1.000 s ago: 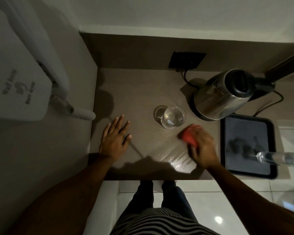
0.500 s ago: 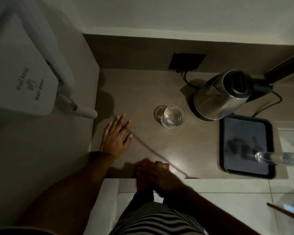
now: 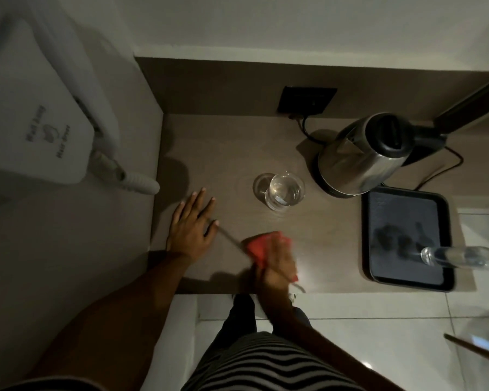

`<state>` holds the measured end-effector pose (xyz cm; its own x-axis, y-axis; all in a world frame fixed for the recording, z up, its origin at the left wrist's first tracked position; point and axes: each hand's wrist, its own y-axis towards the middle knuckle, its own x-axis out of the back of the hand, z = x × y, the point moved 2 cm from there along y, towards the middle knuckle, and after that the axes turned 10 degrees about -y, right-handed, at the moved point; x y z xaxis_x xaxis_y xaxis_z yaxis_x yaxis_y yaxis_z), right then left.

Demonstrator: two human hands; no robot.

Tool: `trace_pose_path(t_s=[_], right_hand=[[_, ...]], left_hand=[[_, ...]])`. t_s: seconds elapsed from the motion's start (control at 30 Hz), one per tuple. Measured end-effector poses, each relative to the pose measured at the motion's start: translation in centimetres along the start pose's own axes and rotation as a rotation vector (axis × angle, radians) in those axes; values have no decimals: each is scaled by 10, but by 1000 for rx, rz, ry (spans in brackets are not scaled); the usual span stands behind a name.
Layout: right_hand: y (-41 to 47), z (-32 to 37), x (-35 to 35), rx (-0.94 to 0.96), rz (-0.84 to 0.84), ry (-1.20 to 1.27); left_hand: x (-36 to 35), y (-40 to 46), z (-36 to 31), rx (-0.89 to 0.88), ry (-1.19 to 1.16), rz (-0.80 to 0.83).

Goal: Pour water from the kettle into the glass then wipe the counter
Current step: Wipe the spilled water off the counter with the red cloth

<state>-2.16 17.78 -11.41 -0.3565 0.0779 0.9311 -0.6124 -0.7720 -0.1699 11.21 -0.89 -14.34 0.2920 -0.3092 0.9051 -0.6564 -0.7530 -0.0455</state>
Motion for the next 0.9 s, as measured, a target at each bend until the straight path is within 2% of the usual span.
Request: trace_pose_path(t_s=[0.1, 0.13, 0.2, 0.23, 0.3, 0.37, 0.43, 0.47, 0.5, 0.53, 0.57, 0.6, 0.7, 0.77, 0.8, 0.83, 0.9], right_hand=[[-23, 2, -14, 668, 161, -20], [-19, -8, -7, 816, 195, 16], [0, -34, 13, 950, 273, 36], [12, -51, 24, 941, 254, 23], [38, -87, 44, 711, 134, -35], [53, -111, 55, 238, -24, -18], [53, -105, 53, -213, -157, 20], [50, -91, 50, -357, -180, 37], [45, -72, 47, -423, -183, 46], [39, -55, 41, -399, -173, 36], [31, -39, 32, -285, -132, 22], [21, -27, 23, -94, -59, 9], [-1, -24, 7, 606, 200, -116], [13, -49, 20, 951, 195, -229], [24, -61, 29, 1035, 189, -278], [37, -74, 38, 1034, 176, -287], [66, -101, 57, 795, 109, -241]], left_hand=[[3, 0, 1, -8, -15, 2], [4, 0, 1, -10, -21, 6], [6, -1, -1, -13, -29, 1], [7, -1, -2, -13, -30, -1], [8, -1, -4, -1, -28, 2], [9, 0, -7, 13, -28, 10], [11, -1, -9, 15, -30, 15], [11, -1, -9, 12, -28, 16], [12, -1, -9, 11, -28, 16], [13, -1, -10, 11, -31, 18], [13, -1, -10, 11, -35, 21], [13, -1, -10, 11, -38, 24], [13, -1, -11, 6, -31, 28], [13, -1, -10, 5, -29, 28], [14, -2, -10, 6, -27, 27], [13, -2, -10, 6, -23, 28], [12, -3, -10, 4, -14, 30]])
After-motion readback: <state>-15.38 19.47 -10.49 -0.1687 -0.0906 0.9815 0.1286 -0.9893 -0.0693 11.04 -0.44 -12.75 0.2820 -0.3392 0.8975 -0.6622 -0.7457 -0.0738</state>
